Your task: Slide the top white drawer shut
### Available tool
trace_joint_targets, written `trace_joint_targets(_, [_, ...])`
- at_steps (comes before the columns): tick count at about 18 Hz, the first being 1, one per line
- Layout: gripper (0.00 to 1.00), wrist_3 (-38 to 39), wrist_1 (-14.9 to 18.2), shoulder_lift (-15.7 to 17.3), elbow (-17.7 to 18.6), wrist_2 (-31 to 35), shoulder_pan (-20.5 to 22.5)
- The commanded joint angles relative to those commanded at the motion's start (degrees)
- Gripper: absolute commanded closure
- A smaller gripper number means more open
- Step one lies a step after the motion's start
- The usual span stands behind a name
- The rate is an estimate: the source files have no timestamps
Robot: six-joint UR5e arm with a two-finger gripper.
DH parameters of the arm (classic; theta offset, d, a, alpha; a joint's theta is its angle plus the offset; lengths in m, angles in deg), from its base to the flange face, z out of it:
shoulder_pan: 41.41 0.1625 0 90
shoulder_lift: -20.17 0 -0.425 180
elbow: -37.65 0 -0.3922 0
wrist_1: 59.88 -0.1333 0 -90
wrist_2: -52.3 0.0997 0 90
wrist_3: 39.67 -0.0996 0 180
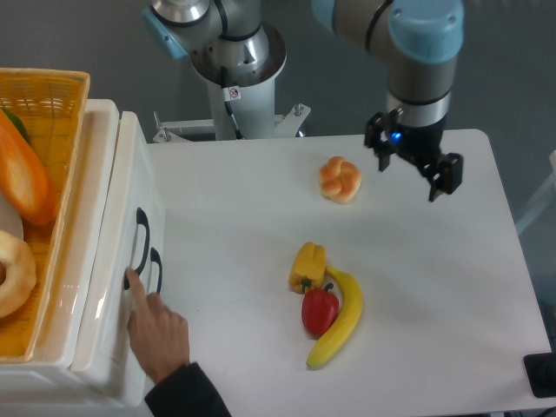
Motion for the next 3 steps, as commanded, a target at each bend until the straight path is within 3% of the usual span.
trace_joint_targets(3, [0.0,-0.18,-0.09,0.09,0.35,-0.26,0.36])
